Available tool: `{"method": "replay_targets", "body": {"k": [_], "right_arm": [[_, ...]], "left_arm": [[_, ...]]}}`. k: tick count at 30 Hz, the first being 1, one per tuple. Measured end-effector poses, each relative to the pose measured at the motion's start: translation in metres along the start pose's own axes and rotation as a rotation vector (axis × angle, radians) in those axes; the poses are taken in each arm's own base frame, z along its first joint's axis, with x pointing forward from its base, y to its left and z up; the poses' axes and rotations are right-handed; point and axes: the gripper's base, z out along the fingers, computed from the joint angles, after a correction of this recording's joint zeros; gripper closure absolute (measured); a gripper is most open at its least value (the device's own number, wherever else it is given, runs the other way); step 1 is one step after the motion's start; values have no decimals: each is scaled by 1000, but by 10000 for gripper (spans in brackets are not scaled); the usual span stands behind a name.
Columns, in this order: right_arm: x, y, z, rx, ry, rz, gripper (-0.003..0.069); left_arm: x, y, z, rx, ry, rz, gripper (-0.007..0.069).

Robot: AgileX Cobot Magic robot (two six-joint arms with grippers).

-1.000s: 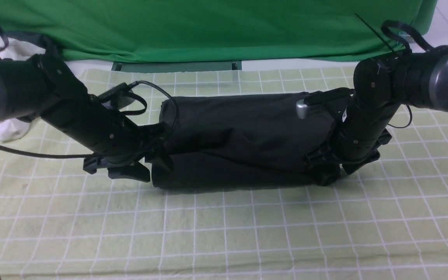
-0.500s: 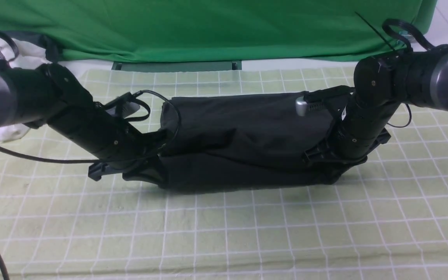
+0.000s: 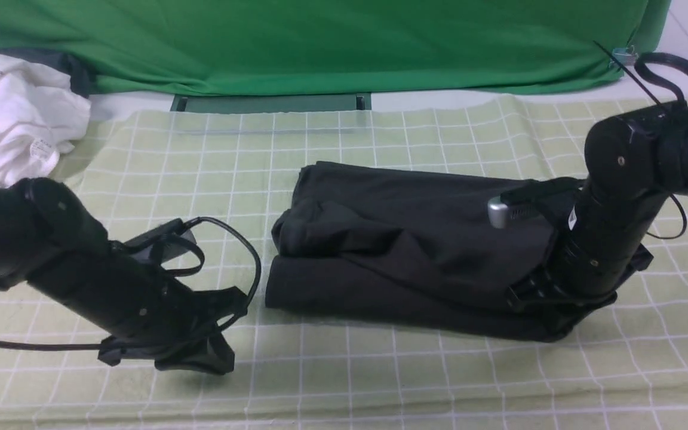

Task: Fold a long-sleeved shirt over a green coffee tablecloth.

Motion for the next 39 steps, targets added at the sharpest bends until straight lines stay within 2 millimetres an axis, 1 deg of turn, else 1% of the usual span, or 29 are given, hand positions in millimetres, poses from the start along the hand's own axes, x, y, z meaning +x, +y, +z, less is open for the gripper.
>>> {"method": "replay_targets", "body": {"k": [3, 5, 6, 8, 10, 11, 13, 15, 16, 20, 23, 24, 27, 29, 30, 33, 34, 39], "right_arm": [[1, 0, 2, 0, -5, 0, 574], [1, 0, 2, 0, -5, 0, 574], [1, 0, 2, 0, -6, 0, 574], [1, 0, 2, 0, -7, 0, 574], [1, 0, 2, 0, -8, 0, 574], [1, 0, 2, 0, -8, 0, 574], [1, 0, 2, 0, -9, 0, 574], [1, 0, 2, 0, -10, 0, 574], [1, 0, 2, 0, -10, 0, 574], [1, 0, 2, 0, -11, 9, 574], [1, 0, 2, 0, -11, 21, 574], [1, 0, 2, 0, -11, 26, 574], [1, 0, 2, 0, -13, 28, 574], [1, 0, 2, 0, -14, 30, 574], [1, 0, 2, 0, -14, 31, 574], [1, 0, 2, 0, -14, 35, 574], [1, 0, 2, 0, -14, 37, 574], [1, 0, 2, 0, -18, 44, 574]], "left_arm": [[-6, -7, -12, 20, -66, 23, 610], [-14, -15, -19, 39, -102, 37, 610], [-15, -15, -20, 40, -106, 39, 610], [-23, -25, -24, 51, -133, 69, 598], [-26, -35, -24, 59, -136, 100, 565], [-26, -35, -23, 60, -136, 103, 565], [-29, -47, -17, 65, -128, 148, 502], [-32, -53, -11, 63, -128, 170, 440], [-34, -55, -6, 61, -128, 178, 394], [-41, -52, 9, 31, -125, 182, 272], [-43, -48, 15, 16, -120, 179, 231], [-44, -45, 21, 8, -115, 171, 205], [-46, -44, 28, 18, -106, 146, 193], [-46, -44, 31, 38, -101, 127, 207], [-46, -45, 32, 48, -101, 118, 225], [-47, -46, 36, 79, -97, 93, 328], [-47, -46, 36, 80, -97, 93, 328], [-47, -46, 38, 86, -96, 97, 566]]}}
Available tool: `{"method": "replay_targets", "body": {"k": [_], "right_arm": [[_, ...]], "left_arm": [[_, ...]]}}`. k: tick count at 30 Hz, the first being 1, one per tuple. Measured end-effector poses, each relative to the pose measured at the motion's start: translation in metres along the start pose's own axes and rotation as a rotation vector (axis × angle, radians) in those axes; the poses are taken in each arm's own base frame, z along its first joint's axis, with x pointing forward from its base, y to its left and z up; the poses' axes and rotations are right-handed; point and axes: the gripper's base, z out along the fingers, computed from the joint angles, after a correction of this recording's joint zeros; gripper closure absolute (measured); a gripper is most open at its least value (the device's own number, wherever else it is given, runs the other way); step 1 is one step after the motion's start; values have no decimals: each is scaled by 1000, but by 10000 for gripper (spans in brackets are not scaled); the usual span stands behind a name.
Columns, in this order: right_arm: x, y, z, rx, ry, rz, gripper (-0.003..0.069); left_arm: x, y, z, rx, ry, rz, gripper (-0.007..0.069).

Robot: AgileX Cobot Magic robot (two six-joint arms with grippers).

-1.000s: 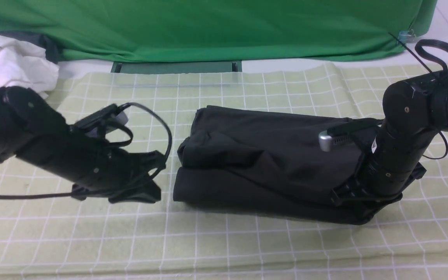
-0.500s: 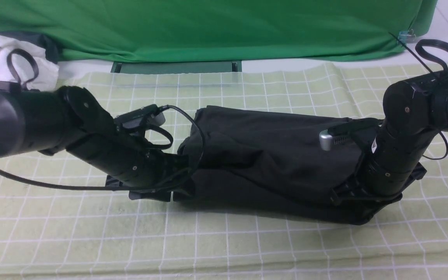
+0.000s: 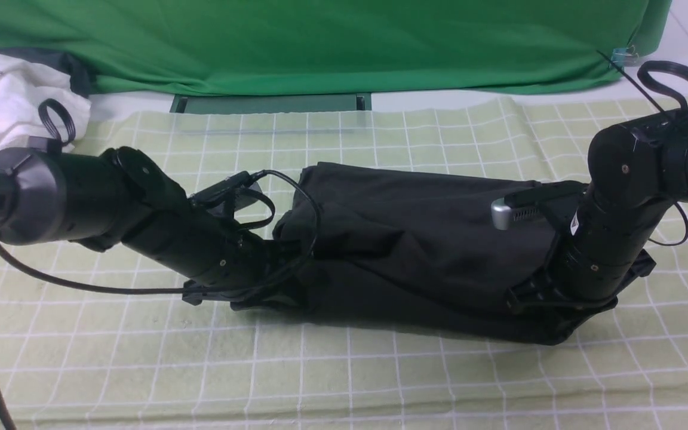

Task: Fold a long-sleeved shirt over a green coffee tablecloth.

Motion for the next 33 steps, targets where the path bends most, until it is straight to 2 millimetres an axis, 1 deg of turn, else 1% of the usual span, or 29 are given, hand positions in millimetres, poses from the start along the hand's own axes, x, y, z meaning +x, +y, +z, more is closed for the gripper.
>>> {"method": "replay_targets", "body": {"k": [1, 5, 7, 8, 9, 10, 11, 12, 13, 17, 21, 26, 30, 32, 33], "right_arm": [[0, 0, 0, 0, -1, 1, 574], [1, 0, 0, 4, 6, 8, 573], [2, 0, 0, 8, 20, 8, 573], [4, 1, 0, 15, 40, 3, 572], [4, 1, 0, 15, 43, 1, 571], [5, 3, 0, 18, 50, -6, 571], [7, 7, 0, 26, 66, -21, 568], [7, 7, 0, 26, 69, -22, 568], [9, 13, 0, 34, 83, -44, 566], [14, 26, 0, 42, 109, -81, 559], [15, 30, 0, 44, 117, -94, 554], [16, 30, 0, 51, 119, -100, 536], [16, 29, 0, 54, 123, -102, 491], [16, 29, 0, 55, 128, -102, 440], [17, 29, 0, 57, 136, -102, 388]], "left_arm": [[0, -1, -1, 4, 2, 2, 588], [3, -5, -6, 22, 23, 14, 594], [8, -8, -13, 38, 40, 22, 594], [14, -11, -17, 47, 52, 22, 594], [15, -11, -19, 48, 54, 22, 594], [20, -11, -20, 49, 61, 22, 594], [30, -12, -20, 47, 78, 24, 594], [32, -12, -20, 45, 84, 26, 594], [44, -11, -18, 36, 110, 28, 594], [63, -6, -11, -2, 140, 26, 594], [64, -4, -10, -16, 129, 22, 594], [64, -3, -12, -34, 120, 29, 594], [64, -2, -12, -44, 122, 28, 593], [64, -2, -13, -50, 119, 2, 590], [64, -2, -15, -59, 115, -11, 585]]}}
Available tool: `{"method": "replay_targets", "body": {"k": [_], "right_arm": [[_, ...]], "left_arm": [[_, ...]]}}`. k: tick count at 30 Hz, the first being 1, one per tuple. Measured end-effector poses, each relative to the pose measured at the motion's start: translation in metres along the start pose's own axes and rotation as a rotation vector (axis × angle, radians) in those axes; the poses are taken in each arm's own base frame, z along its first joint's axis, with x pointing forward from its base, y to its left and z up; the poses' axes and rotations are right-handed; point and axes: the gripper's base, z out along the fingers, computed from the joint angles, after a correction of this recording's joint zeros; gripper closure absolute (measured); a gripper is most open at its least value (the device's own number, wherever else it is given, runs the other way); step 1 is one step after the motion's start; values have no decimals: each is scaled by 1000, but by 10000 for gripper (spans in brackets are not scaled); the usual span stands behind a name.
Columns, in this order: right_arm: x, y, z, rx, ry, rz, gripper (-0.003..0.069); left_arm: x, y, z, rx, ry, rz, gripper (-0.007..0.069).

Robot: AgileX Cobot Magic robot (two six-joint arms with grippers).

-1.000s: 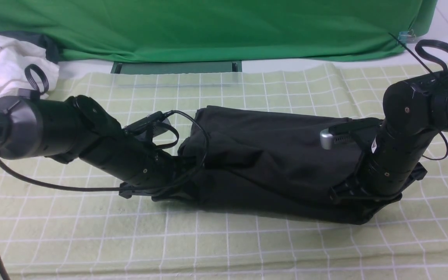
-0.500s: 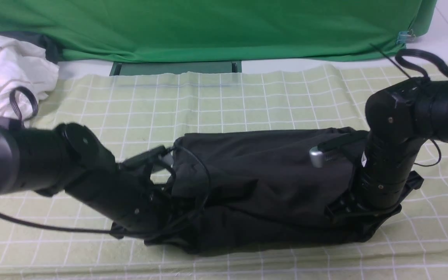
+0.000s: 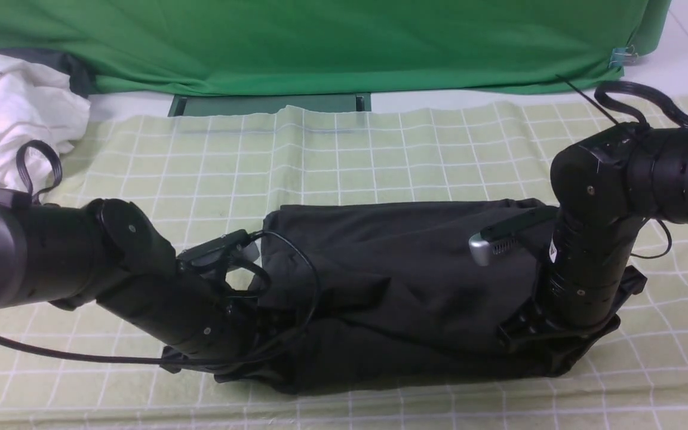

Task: Fold a long-sleeved shirt over a green coffee tablecloth.

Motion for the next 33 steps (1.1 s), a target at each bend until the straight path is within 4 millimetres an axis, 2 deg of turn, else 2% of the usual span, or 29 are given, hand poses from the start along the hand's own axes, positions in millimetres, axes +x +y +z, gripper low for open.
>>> {"method": "replay_targets", "body": {"k": [1, 2, 6, 8, 9, 10, 11, 12, 14, 16, 18, 22, 23, 25, 27, 28, 29, 31, 32, 33], "right_arm": [[0, 0, 0, 2, 5, -1, 371], [1, -1, -2, 18, 21, -10, 302], [-1, -6, -17, 68, 68, -36, 175], [-2, -7, -24, 84, 76, -54, 158], [-3, -8, -35, 90, 47, -64, 147], [-3, -8, -37, 89, 44, -65, 146], [-3, -8, -44, 89, 20, -68, 144], [2, -9, -59, 88, -24, -74, 143], [12, -10, -80, 86, -91, -76, 143], [17, -11, -89, 85, -119, -76, 143], [37, -13, -120, 81, -228, -72, 142], [72, -17, -161, 73, -387, -58, 142], [88, -18, -175, 70, -449, -53, 142], [115, -21, -197, 66, -551, -46, 163], [146, -24, -216, 59, -658, -38, 235], [146, -24, -216, 59, -659, -38, 235], [170, -27, -228, 54, -739, -33, 319], [200, -30, -240, 48, -836, -26, 446], [222, -32, -247, 45, -903, -20, 531], [225, -32, -248, 44, -912, -20, 542]], "left_arm": [[0, 0, -1, -1, -3, -3, 580], [0, -1, -5, -7, -13, 1, 563], [2, -7, -22, -4, -66, 25, 489], [2, -10, -29, 0, -91, 30, 449], [2, -15, -43, 7, -130, 52, 400], [2, -15, -43, 6, -130, 52, 394], [2, -20, -53, 14, -158, 70, 358], [3, -27, -70, 22, -193, 102, 305], [6, -35, -89, 29, -225, 142, 255], [8, -38, -98, 31, -242, 160, 233], [14, -45, -119, 43, -293, 191, 195], [21, -52, -141, 59, -349, 227, 172], [23, -54, -146, 62, -363, 236, 169], [27, -56, -153, 71, -389, 247, 169], [29, -57, -158, 77, -409, 256, 167], [29, -57, -159, 77, -410, 255, 167], [29, -57, -159, 78, -412, 255, 167], [29, -57, -159, 78, -412, 255, 167], [29, -57, -159, 78, -412, 253, 167], [29, -57, -159, 78, -412, 253, 167]]}}
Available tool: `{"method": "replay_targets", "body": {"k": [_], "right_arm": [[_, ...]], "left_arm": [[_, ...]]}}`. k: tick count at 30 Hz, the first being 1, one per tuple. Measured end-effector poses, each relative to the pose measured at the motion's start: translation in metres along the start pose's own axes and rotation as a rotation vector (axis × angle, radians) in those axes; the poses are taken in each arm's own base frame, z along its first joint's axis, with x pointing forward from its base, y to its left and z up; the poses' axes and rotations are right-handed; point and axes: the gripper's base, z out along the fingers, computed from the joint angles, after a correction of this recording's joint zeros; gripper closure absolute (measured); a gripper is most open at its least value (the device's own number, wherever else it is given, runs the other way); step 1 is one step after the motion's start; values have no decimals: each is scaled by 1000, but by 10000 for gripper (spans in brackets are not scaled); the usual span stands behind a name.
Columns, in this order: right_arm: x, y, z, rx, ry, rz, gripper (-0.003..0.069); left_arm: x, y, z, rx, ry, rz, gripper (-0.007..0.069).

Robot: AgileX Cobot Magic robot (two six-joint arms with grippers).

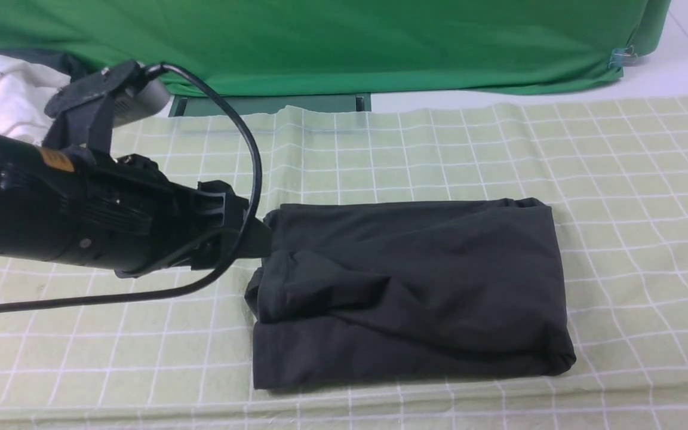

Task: Fold a long-sleeved shirt over a green coffee tablecloth.

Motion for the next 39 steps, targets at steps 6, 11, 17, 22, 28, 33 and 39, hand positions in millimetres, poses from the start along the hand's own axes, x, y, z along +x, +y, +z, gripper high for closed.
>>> {"method": "replay_targets", "body": {"k": [6, 11, 17, 22, 28, 33, 39], "right_arm": [[48, -7, -60, -3, -245, 22, 651], [86, -4, -41, -15, -485, 14, 652], [105, 4, 8, -33, -622, -5, 650], [108, 8, 27, -46, -692, -11, 641], [107, 8, 27, -48, -708, -11, 620], [107, 8, 27, -48, -711, -11, 605], [107, 8, 27, -48, -712, -11, 589]], "left_arm": [[-1, 0, 0, -1, -6, 1, 167], [-1, 0, 0, -1, -7, 1, 167], [-1, 0, 0, -1, -9, 1, 167], [-1, 1, 0, -6, -12, 8, 167], [-3, 2, 0, -18, -34, 20, 167], [-6, 4, 0, -47, -67, 49, 167], [-11, 5, -1, -62, -119, 66, 167]]}}
